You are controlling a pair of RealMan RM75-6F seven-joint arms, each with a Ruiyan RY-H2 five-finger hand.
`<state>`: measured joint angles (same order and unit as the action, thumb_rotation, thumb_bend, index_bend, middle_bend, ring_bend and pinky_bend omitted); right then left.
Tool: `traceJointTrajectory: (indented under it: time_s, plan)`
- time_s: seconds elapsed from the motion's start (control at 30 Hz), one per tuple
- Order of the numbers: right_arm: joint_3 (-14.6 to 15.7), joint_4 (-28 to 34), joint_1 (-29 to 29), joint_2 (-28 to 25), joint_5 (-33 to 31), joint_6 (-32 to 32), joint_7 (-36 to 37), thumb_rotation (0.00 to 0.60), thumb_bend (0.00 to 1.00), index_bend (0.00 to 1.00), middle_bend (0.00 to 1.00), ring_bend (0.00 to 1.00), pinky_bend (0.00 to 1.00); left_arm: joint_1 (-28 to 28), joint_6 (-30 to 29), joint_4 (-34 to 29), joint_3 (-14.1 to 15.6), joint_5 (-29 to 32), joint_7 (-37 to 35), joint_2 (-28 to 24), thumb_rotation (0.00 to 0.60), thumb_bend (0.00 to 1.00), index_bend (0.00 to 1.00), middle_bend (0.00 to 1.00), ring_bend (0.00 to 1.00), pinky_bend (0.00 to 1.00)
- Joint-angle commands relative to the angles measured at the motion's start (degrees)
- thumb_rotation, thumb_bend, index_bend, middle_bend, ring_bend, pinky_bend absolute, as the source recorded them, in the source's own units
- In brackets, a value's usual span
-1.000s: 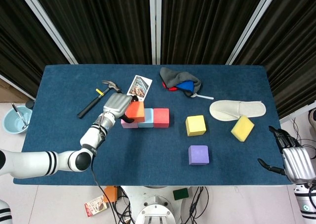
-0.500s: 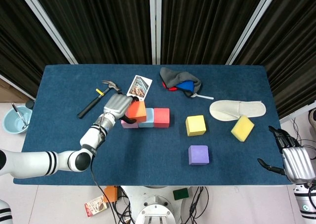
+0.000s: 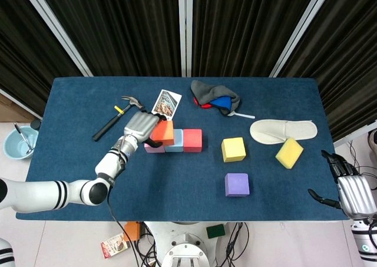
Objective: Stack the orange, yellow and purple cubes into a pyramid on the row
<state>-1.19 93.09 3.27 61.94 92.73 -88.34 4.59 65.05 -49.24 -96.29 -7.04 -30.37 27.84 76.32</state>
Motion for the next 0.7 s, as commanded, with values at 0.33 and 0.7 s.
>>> traceJointTrajectory:
  time_s: [0.33, 0.7]
  plan:
    - [0.0, 0.0, 0.1, 0.1, 0.0, 0.2, -0.1, 0.506, 0.18, 0.08, 0.15, 0.12, 0.27, -0.2, 0.1, -0.5, -0.2, 0.1, -0.6, -0.3, 0.541, 0.18, 0.29, 0.29, 0.29, 0.21]
    - [0.0, -0.2, 0.1, 0.1, -0.2, 0.4, 0.1, 0.506, 0.18, 0.08, 0.16, 0.12, 0.27, 0.3, -0.7, -1.3, -0.5, 2.0, 0.2, -0.6, 0.520, 0.18, 0.29, 0.33, 0.29, 0.21]
